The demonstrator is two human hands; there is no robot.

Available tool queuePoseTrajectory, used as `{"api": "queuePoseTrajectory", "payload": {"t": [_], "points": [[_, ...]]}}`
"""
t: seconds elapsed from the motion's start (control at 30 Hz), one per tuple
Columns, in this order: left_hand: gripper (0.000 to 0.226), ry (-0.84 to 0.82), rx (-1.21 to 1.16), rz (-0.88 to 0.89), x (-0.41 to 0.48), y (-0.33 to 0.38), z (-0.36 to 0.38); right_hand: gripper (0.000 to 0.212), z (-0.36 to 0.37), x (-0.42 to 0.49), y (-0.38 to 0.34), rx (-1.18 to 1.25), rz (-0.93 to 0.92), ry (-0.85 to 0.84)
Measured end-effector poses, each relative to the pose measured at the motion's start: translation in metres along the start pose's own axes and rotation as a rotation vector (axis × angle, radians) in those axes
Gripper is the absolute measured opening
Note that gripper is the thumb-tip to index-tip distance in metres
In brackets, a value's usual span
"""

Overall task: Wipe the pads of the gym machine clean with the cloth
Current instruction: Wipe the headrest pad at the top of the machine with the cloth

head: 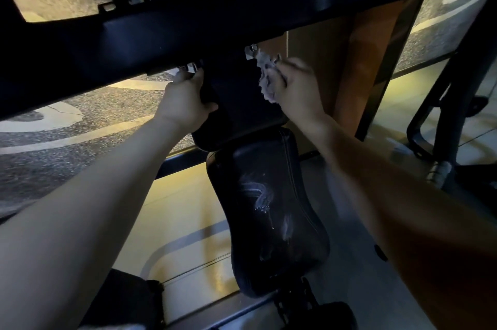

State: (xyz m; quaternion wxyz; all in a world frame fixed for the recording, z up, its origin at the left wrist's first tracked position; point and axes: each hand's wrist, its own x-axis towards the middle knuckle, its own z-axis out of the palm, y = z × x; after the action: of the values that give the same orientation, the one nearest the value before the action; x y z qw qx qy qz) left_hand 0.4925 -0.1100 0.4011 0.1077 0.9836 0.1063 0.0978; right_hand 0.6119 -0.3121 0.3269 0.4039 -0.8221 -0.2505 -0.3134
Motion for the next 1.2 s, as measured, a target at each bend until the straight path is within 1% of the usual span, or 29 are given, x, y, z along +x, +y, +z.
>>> {"api": "queuePoseTrajectory", "payload": {"t": [0.07, 0.13, 0.23, 0.27, 0.33, 0.4, 0.53, 0.6, 0.7, 0.83, 1.03, 1.2], "points": [[0.079, 0.059, 0.015, 0.018, 0.000, -0.005, 0.007, 0.027, 0.004, 0.009, -0.007, -0.007, 0.006, 0.055], [0.077, 0.068, 0.009, 0.018, 0.003, -0.007, 0.009, 0.026, 0.010, 0.013, -0.017, -0.049, 0.009, 0.078], [0.077, 0.075, 0.008, 0.020, 0.006, -0.006, 0.009, 0.045, 0.019, 0.009, -0.031, -0.240, 0.016, 0.038], [0.077, 0.080, 0.018, 0.020, 0.007, -0.007, 0.010, 0.047, 0.022, 0.006, -0.034, -0.289, 0.008, 0.050], [0.077, 0.087, 0.041, 0.012, 0.007, -0.006, 0.011, 0.037, 0.030, -0.001, -0.038, -0.291, -0.029, 0.127], [0.076, 0.094, 0.064, 0.008, 0.007, -0.005, 0.013, 0.028, 0.038, -0.001, -0.043, -0.233, -0.130, 0.163], [0.074, 0.104, 0.066, 0.011, 0.010, -0.010, 0.016, 0.026, 0.048, 0.012, -0.066, -0.166, -0.338, -0.027], [0.072, 0.109, 0.056, 0.015, 0.011, -0.011, 0.017, 0.032, 0.043, 0.017, -0.070, -0.217, -0.372, -0.077], [0.078, 0.121, 0.023, 0.014, 0.011, -0.010, 0.019, 0.035, 0.031, 0.026, -0.052, -0.291, -0.324, -0.095], [0.077, 0.143, 0.053, -0.008, 0.010, -0.010, 0.020, 0.034, 0.029, 0.026, -0.029, -0.212, -0.198, -0.020], [0.074, 0.179, 0.032, -0.023, 0.002, -0.004, 0.029, 0.034, 0.032, 0.015, -0.019, -0.081, -0.075, 0.110], [0.075, 0.204, 0.021, -0.052, -0.001, 0.000, 0.036, 0.035, 0.029, -0.005, -0.008, 0.133, 0.216, 0.190]]}}
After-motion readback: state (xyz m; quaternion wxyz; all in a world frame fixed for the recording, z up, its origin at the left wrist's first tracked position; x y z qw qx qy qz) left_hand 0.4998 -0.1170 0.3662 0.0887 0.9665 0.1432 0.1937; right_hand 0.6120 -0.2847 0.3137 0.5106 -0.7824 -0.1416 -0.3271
